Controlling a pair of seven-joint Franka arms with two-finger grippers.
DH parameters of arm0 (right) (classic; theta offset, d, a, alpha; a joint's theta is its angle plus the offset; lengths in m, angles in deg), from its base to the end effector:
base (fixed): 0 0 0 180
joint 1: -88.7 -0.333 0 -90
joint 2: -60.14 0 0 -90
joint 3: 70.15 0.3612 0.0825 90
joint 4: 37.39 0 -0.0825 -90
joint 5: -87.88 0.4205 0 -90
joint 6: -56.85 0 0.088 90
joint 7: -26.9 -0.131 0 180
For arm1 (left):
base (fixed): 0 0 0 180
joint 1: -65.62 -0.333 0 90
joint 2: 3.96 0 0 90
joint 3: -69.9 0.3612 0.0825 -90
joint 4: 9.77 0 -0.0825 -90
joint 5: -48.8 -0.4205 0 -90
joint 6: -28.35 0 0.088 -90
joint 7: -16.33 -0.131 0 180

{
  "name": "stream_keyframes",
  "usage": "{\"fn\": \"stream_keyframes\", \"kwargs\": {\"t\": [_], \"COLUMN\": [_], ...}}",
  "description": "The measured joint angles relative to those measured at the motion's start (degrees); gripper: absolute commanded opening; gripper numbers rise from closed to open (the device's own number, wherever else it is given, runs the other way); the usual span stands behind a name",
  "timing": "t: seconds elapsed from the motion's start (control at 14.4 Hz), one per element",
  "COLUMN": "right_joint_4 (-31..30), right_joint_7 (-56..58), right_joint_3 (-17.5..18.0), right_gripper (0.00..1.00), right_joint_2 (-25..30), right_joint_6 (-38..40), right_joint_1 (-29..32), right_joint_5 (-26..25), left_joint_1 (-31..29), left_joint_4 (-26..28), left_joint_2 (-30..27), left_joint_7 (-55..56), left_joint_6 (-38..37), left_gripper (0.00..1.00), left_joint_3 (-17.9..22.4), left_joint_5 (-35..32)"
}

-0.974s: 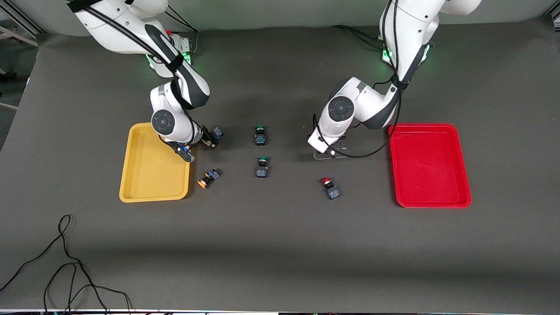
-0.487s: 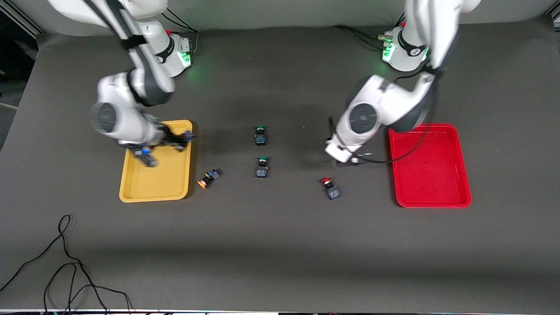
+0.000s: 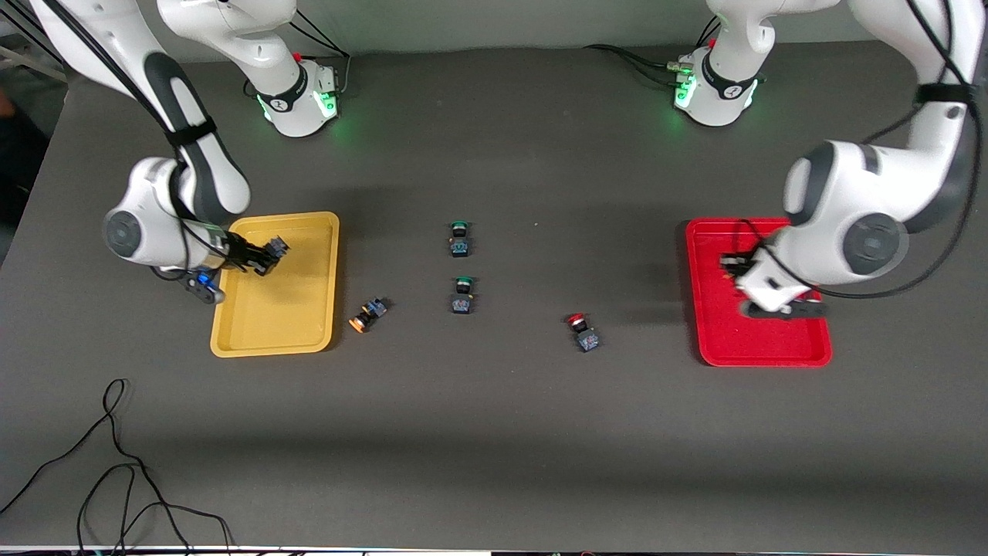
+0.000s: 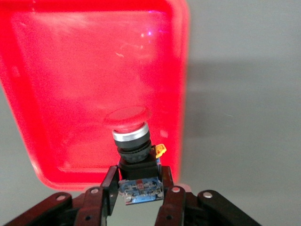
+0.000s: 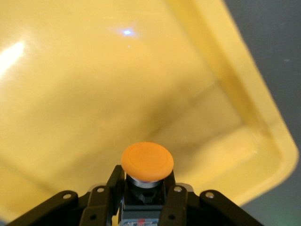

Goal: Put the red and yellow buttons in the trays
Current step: 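Place the orange button in the yellow tray while the left gripper places the red button, then grasp another orange button with the right gripper while the left gripper grasps red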

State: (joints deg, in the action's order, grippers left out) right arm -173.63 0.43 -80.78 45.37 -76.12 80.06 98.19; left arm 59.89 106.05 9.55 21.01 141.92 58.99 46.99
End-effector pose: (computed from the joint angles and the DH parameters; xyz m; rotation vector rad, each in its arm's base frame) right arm 0.4918 -0.0147 0.1838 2.9429 -0.9773 -0.4889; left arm 0.5894 -0.0485 0.3146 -3.1069 0.0407 0.4235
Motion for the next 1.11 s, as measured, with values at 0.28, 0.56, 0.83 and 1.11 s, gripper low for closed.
{"fn": "stream_keyframes", "kwargs": {"t": [0.28, 0.56, 0.83, 1.11], "right_joint_4": [1.32, 6.78, 17.27, 22.55], "right_joint_7": [0.0, -1.46, -17.5, -28.33], "right_joint_3": [0.09, 1.2, 11.31, 18.04], "right_gripper": [1.0, 1.0, 1.0, 1.0], "right_joint_2": [-0.18, 6.41, 7.1, -3.25], "right_joint_6": [-0.31, 5.64, 10.61, 8.05], "right_joint_1": [-0.34, -0.48, -0.8, -2.05], "right_joint_5": [0.03, 0.18, 0.51, -1.85], "left_joint_1": [-4.83, -4.99, -4.67, 0.94], "left_joint_4": [10.21, 13.5, 8.73, -7.93], "left_joint_2": [4.01, 4.85, 0.5, -1.62], "left_joint_7": [-5.99, -6.12, -4.56, 4.84], "left_joint_6": [17.38, 20.12, 9.05, -9.42], "left_gripper": [0.0, 1.0, 1.0, 1.0], "left_joint_3": [-0.05, -0.62, -1.97, -3.87], "left_joint_5": [-0.74, -0.82, -0.76, -0.09]}}
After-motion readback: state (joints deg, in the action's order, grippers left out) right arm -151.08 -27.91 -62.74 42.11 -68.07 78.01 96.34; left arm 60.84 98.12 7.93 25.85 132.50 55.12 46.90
